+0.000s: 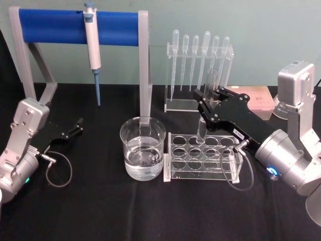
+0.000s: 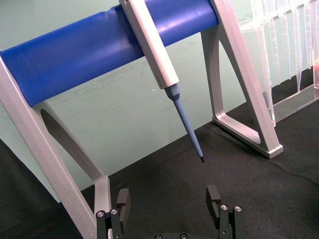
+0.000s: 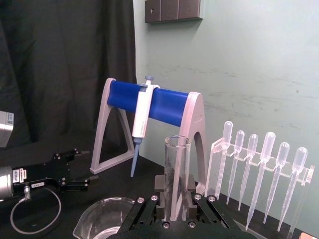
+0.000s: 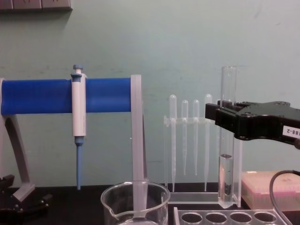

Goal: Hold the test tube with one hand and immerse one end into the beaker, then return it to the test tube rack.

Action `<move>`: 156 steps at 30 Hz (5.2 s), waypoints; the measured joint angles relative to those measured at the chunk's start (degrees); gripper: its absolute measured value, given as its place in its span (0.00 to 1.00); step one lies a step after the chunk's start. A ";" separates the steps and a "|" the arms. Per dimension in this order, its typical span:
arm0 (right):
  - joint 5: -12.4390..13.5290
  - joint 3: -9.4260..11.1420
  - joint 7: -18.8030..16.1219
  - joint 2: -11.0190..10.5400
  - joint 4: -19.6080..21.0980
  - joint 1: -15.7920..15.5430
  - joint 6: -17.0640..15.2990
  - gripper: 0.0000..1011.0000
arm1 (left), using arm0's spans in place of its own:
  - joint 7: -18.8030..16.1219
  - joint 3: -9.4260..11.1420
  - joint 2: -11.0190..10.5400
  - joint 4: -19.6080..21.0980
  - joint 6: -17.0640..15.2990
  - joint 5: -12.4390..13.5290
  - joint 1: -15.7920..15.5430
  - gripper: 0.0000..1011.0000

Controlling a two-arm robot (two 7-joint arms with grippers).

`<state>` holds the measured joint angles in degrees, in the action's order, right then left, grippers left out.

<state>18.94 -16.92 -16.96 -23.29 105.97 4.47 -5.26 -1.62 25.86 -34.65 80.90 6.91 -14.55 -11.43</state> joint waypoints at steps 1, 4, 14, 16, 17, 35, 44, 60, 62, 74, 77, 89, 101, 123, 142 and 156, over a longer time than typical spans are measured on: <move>0.00 0.00 0.00 0.00 0.00 0.00 0.00 0.22 | 0.00 0.00 0.00 0.00 0.00 0.00 0.00 0.99; 0.00 0.00 0.00 0.00 0.00 0.00 0.00 0.22 | 0.00 0.00 0.00 0.00 0.00 0.00 0.00 0.99; 0.00 0.00 0.00 0.00 0.00 0.00 0.00 0.22 | 0.00 0.00 0.00 0.00 0.00 0.00 0.00 0.99; 0.00 0.00 0.00 0.00 0.00 0.00 0.00 0.22 | 0.00 0.00 0.00 0.00 0.00 0.00 0.00 0.99; 0.00 0.00 0.00 0.00 0.00 0.00 0.00 0.22 | 0.00 0.00 0.00 0.00 0.00 0.00 0.00 0.99; 0.00 0.00 0.00 0.00 0.00 0.00 0.00 0.22 | 0.00 0.00 0.00 0.00 0.00 0.00 0.00 0.99; 0.00 0.00 0.00 0.00 0.00 0.00 0.00 0.22 | 0.00 0.00 0.00 0.00 0.00 0.00 0.00 0.99; 0.00 0.00 0.00 0.00 0.00 0.00 -0.01 0.22 | 0.00 0.00 0.00 0.00 0.00 0.00 0.00 0.99; 0.00 0.00 0.00 0.00 0.00 0.00 0.00 0.22 | 0.00 0.00 0.00 0.00 0.00 0.00 0.00 0.99; -0.08 -0.01 -0.03 0.19 0.18 0.19 -0.19 0.22 | 0.00 0.00 0.00 0.00 0.00 0.00 0.00 0.99; -0.28 -0.43 -0.21 0.64 0.58 1.13 -0.61 0.22 | 0.00 0.00 0.00 0.00 0.00 0.00 0.00 0.99; -1.57 -7.48 -2.57 6.43 -5.40 10.76 -1.70 0.22 | 0.00 0.00 0.00 0.00 0.00 0.00 0.00 0.99; -3.51 -11.52 -3.81 10.08 -16.48 14.07 1.47 0.22 | 0.00 0.00 0.00 0.00 0.00 0.00 0.00 0.99; -4.83 -12.42 -5.40 10.98 -22.78 12.42 5.72 0.22 | 0.00 0.00 0.00 0.00 0.00 0.00 0.00 0.99; -4.77 -12.44 -5.36 10.98 -22.70 12.58 5.65 0.22 | 0.00 0.00 0.00 0.00 0.00 0.00 0.00 0.99; -4.71 -12.44 -5.33 10.98 -22.70 12.62 5.65 0.22 | 0.00 0.00 0.00 0.00 0.00 0.00 0.00 0.99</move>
<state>14.23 -29.36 -22.29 -12.31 83.27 17.09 0.39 -1.62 25.86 -34.65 80.90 6.91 -14.55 -11.43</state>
